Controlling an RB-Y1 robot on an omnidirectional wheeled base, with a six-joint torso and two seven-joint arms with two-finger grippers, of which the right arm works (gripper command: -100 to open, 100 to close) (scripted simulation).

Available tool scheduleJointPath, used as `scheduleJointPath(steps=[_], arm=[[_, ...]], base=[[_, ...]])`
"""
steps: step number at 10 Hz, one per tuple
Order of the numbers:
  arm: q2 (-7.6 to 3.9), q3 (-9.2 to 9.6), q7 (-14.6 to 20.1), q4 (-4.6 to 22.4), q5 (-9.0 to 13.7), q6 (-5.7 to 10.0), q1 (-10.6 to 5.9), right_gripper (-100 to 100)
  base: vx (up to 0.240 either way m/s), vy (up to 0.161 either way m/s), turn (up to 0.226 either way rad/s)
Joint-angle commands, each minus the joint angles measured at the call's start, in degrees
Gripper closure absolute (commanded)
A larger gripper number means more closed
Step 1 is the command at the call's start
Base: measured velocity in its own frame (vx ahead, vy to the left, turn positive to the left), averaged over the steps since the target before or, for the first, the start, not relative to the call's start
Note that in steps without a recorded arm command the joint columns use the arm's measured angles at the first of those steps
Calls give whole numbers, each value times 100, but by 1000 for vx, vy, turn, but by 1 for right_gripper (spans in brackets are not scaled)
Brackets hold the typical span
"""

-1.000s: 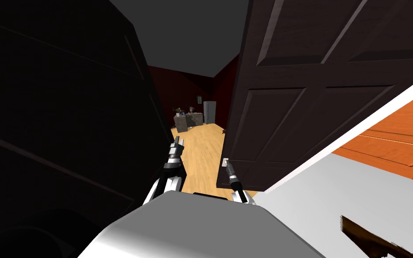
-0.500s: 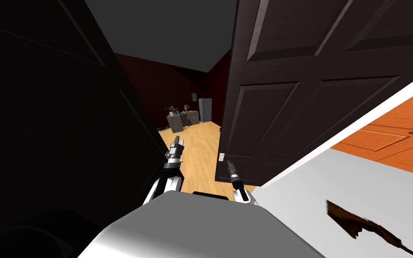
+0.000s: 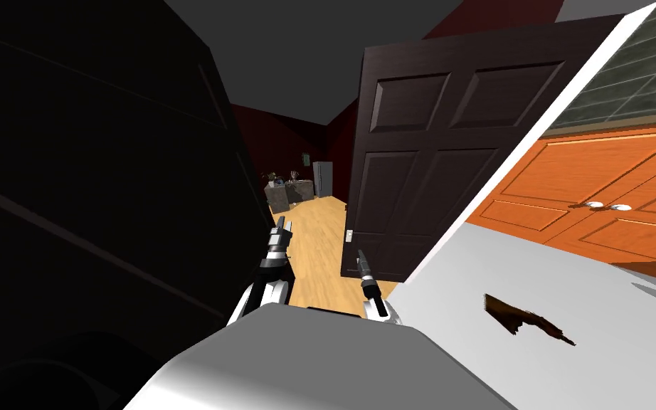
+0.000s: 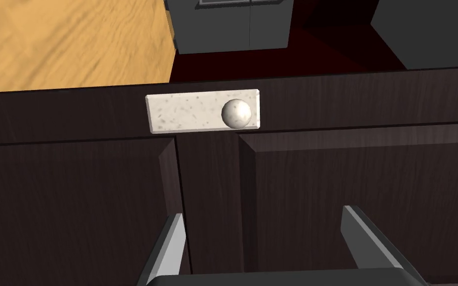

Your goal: Push the door open

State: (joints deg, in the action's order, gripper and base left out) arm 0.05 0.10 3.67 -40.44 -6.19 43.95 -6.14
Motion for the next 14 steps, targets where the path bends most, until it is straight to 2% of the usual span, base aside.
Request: scheduleJointPath(steps=[1, 2, 7, 11, 13, 14], arm=[[0, 0, 0, 0, 0, 0, 0, -100], [-98, -18, -17, 9, 8, 26, 12, -100], [-205, -67, -50, 44, 27, 120, 34, -100], [-115, -111, -80, 75, 44, 205, 55, -100], [9, -133, -94, 91, 52, 246, 64, -100], [-30, -124, -91, 80, 48, 233, 79, -100]], base=[[-93, 23, -15], [88, 15, 31], [198, 25, 23], [224, 23, 26], [195, 42, 15], [81, 9, -13]])
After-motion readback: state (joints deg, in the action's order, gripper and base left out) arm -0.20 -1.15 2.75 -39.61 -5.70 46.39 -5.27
